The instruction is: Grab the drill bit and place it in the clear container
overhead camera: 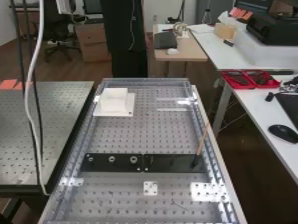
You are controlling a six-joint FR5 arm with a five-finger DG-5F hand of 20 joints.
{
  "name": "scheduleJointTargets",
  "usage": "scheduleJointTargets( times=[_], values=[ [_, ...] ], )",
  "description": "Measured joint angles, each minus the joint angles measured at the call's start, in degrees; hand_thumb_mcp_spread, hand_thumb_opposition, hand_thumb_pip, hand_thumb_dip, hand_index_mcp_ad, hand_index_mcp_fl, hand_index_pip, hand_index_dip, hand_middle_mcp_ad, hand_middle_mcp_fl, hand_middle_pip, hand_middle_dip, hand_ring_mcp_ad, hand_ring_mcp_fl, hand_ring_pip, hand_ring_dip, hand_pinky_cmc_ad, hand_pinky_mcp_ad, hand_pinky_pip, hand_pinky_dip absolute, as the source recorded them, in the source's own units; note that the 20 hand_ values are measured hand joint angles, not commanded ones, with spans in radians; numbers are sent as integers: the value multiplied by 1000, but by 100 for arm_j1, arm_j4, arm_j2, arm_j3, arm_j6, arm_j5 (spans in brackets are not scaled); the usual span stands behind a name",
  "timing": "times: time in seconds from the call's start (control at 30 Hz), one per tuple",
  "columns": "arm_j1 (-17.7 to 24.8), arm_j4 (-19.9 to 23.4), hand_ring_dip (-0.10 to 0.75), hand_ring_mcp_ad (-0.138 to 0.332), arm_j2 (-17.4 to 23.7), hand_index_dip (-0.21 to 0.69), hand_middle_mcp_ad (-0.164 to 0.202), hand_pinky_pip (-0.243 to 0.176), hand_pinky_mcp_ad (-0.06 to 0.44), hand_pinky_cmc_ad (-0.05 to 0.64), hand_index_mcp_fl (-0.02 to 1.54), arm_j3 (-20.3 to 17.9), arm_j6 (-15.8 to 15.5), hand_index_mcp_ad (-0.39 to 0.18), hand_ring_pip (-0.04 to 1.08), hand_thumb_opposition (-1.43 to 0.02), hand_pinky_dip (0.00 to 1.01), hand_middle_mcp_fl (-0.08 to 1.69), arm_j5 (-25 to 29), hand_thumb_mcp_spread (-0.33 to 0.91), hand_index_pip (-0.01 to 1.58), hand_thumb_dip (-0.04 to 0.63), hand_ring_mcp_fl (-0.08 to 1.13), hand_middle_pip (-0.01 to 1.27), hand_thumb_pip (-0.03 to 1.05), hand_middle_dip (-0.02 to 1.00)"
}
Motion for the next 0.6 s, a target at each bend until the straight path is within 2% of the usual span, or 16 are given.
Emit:
scheduleJointTargets(
  times=[0.13, 0.2, 0.23, 0.3, 0.33, 0.37, 0.4, 0.47, 0.5, 0.57, 0.6],
  values=[
    [-8, 72, 14, -3, -37, 12, 49, -10, 0, -3, 0, -76, 68, 3, 9, -21, 16, -47, 8, -2, 5, -7, 24, 0, 47, 24],
    [-21, 127, 5, -2, -82, 3, 49, -10, 3, -3, 0, -148, 143, 23, 12, -120, 23, -42, -7, 54, 2, 5, 24, 16, 141, 26],
    [-25, 156, -5, -2, -98, -10, 49, -12, 5, -5, 0, -186, 170, 35, 17, -230, 23, -63, -6, 94, 3, 5, 23, 37, 201, 26],
    [-30, 227, -12, 0, -122, -14, 51, -12, 0, 16, 0, -260, 220, 45, 37, -377, 37, -72, 10, 101, 7, 5, 23, 59, 223, 28],
    [-36, 286, -21, 3, -134, -30, 51, -10, 23, 45, -3, -320, 266, 47, 40, -422, 51, -72, 24, 117, 9, 5, 26, 65, 223, 24],
    [-42, 349, -23, 7, -143, -26, 52, -26, 37, 63, 0, -381, 308, 51, 35, -459, 58, -70, 35, 117, 21, 2, 26, 82, 225, 24],
    [-46, 396, -23, 3, -149, -24, 56, -28, 31, 77, -3, -424, 334, 54, 44, -492, 63, -66, 53, 120, 23, 2, 24, 87, 225, 26],
    [-69, 554, -31, 17, -171, -44, 75, -44, 70, 131, 0, -571, 435, 75, 59, -520, 75, -66, 153, 119, 33, 5, 31, 87, 225, 26],
    [-86, 635, -37, 37, -185, -44, 91, -54, 73, 147, 0, -644, 498, 79, 54, -536, 87, -66, 181, 138, 37, 5, 28, 89, 225, 24],
    [-109, 741, -37, 51, -207, -44, 106, -61, 82, 152, 0, -744, 588, 93, 52, -555, 89, -72, 225, 134, 37, 5, 33, 101, 239, 26],
    [-121, 780, -37, 54, -216, -44, 103, -61, 84, 155, 0, -778, 624, 98, 66, -557, 91, -72, 247, 138, 37, 5, 28, 101, 241, 26]
  ],
)
